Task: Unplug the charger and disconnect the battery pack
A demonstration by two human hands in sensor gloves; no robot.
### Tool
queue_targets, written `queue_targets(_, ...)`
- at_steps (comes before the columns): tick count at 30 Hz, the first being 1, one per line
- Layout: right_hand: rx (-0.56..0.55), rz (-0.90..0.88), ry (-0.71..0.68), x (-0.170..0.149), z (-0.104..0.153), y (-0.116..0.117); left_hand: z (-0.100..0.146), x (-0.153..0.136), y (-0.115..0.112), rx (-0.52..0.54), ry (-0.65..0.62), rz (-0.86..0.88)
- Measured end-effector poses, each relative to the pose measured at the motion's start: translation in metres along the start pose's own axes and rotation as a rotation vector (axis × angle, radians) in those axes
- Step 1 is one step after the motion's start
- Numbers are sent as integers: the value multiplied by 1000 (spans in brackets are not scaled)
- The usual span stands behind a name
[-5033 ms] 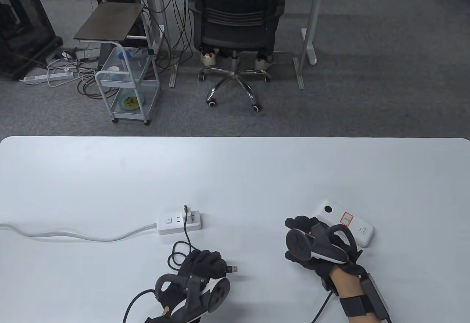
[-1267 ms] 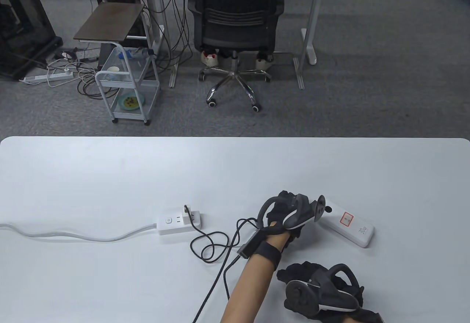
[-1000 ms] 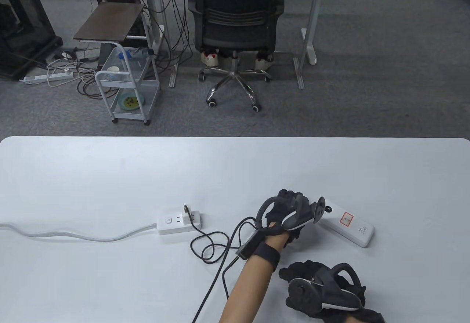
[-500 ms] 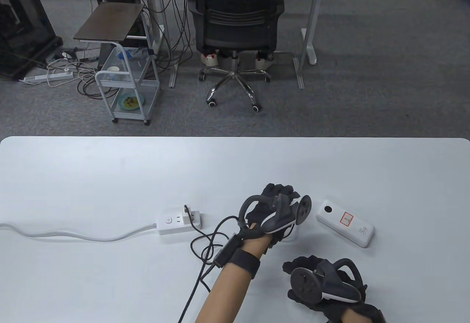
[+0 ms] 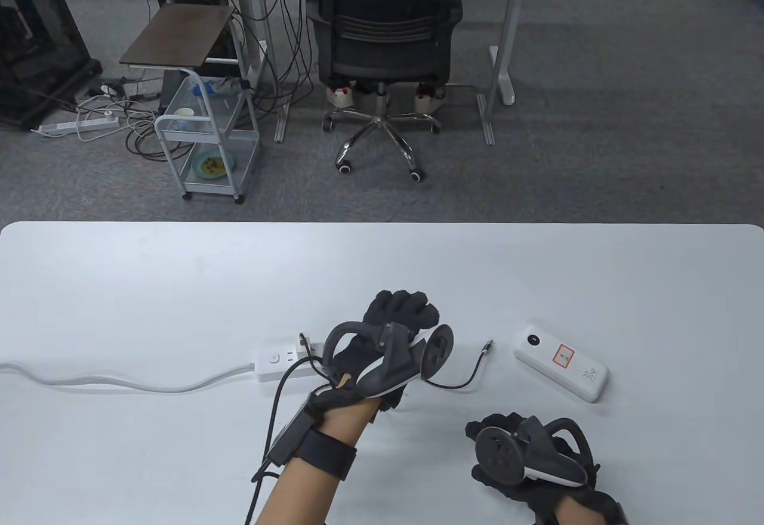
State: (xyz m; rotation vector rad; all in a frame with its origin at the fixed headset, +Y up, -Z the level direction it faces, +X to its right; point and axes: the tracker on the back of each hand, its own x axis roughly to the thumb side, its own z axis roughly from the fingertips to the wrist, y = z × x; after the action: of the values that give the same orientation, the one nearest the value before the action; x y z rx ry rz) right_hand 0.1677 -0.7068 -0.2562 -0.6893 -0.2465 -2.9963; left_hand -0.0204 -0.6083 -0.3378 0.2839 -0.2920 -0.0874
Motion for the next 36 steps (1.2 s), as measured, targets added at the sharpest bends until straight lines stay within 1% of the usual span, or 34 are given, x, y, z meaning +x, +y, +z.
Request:
queue_targets(2, -4, 4, 6, 0, 0, 0, 11, -10, 3, 7, 3, 18)
queue_targets(6, 15, 15, 17, 1, -1, 4, 31, -29, -2, 17, 19, 23)
queue_targets(8, 24, 19, 22, 1, -3, 6, 39, -41, -5, 7, 44, 13)
queue_targets(12, 41, 12, 37, -2, -5, 9, 52, -72, -13, 4, 121, 76)
queue_targets(15, 45, 9, 39, -3, -6, 9, 62, -90, -18, 26, 161, 64)
queue_targets(20, 50, 15, 40, -2, -8, 9, 78, -112, -25, 42, 208, 57)
queue_targets(22, 50, 16, 39, -2, -8, 9, 84, -115, -29, 42, 214, 60)
queue_targets(24, 49, 23, 46, -2, -9, 9, 89, -116, -33, 41, 218, 27)
queue_targets(26, 43, 32, 52, -2, -9, 9, 94, -116, -37, 65, 229, 26)
queue_targets(28, 39, 31, 56, -2, -9, 9, 99, -115, -42, 52, 242, 22)
queue_targets(31, 38, 28, 60, -3, -9, 9, 107, -111, -51, 69, 245, 29)
queue_targets(35, 37, 25, 62, -4, -10, 10, 115, -109, -65, 48, 248, 27)
queue_targets(36, 36, 26, 63, -4, -10, 10, 119, -109, -70, 63, 256, 26)
